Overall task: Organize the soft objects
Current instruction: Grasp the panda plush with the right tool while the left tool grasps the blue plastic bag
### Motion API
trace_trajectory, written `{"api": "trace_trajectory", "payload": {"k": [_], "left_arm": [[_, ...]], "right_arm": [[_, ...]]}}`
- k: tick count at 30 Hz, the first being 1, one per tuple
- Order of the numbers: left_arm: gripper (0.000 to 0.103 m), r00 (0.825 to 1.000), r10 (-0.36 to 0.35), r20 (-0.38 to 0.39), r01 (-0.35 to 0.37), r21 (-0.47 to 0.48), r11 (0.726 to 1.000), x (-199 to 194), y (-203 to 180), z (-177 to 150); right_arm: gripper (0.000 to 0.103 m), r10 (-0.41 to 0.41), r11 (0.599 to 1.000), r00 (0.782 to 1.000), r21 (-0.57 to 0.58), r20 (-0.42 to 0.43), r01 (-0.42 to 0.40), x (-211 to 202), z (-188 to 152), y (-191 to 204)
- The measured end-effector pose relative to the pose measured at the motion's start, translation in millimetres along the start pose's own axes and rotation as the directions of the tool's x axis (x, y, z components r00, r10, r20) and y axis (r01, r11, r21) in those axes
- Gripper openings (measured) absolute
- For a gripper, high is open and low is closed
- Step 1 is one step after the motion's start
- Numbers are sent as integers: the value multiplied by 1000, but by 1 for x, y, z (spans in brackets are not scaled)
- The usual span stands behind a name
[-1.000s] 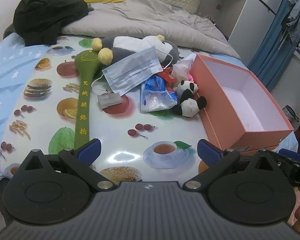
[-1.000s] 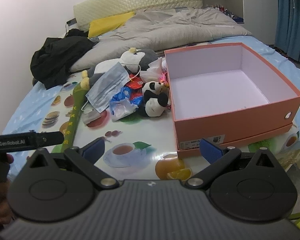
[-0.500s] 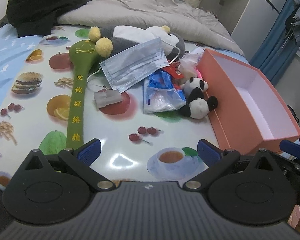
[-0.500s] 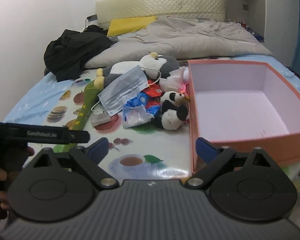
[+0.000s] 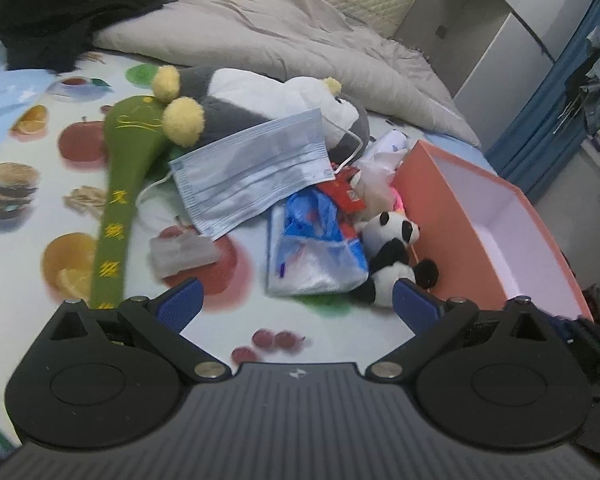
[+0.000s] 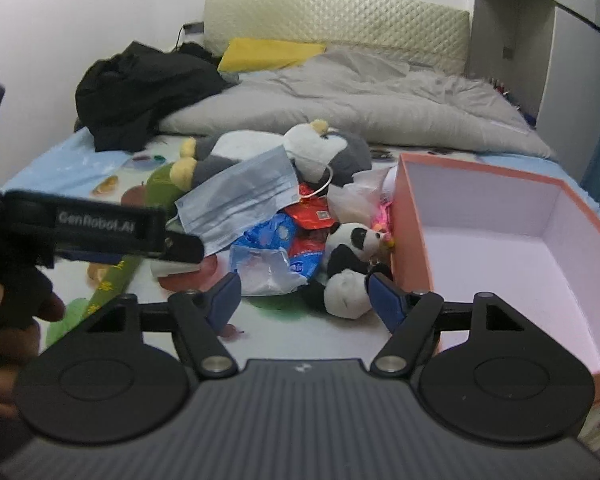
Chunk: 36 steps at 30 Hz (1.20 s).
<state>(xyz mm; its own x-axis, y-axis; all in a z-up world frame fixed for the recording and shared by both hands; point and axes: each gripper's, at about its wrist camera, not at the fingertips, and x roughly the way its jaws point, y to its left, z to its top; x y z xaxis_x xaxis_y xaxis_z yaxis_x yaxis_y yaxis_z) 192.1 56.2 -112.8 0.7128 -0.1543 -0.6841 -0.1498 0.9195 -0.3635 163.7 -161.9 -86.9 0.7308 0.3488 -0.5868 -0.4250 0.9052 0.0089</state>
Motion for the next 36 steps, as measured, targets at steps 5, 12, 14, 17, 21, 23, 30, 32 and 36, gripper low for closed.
{"api": "trace_trajectory", "payload": {"k": [5,12,14,17,21,23,30,32,36], "left_arm": [[90,999,-40,-17,40,-29,999,31,7,13],[82,991,-134,-31,131,-83,988,70,15,33],[81,988,-150,-38,146,-81,986,81,15,39],[76,985,-159,-59,154,-83,985,100,16,45],[76,981,-175,-87,167,-84,982,118,17,49],[69,979,-170,-112,162,-74,984,129,15,48],[38,981,-139,-139,133,-51,990,145,14,44],[22,982,-135,-135,131,-42,990,143,12,42],[14,987,-116,-111,114,-24,993,133,6,41]], "right_arm": [[64,-34,999,999,-11,-33,34,29,8,2],[47,-76,997,994,-33,-76,74,73,15,3],[45,-96,995,992,-43,-82,93,84,17,3],[41,-133,990,987,-69,-91,127,101,17,2],[39,-171,983,979,-93,-112,161,121,17,-4],[39,-196,976,973,-115,-119,182,130,15,-5],[33,-229,963,965,-171,-128,206,147,12,-3],[32,-229,962,966,-179,-123,205,146,13,-2],[29,-211,969,970,-160,-119,191,138,14,-3]]}}
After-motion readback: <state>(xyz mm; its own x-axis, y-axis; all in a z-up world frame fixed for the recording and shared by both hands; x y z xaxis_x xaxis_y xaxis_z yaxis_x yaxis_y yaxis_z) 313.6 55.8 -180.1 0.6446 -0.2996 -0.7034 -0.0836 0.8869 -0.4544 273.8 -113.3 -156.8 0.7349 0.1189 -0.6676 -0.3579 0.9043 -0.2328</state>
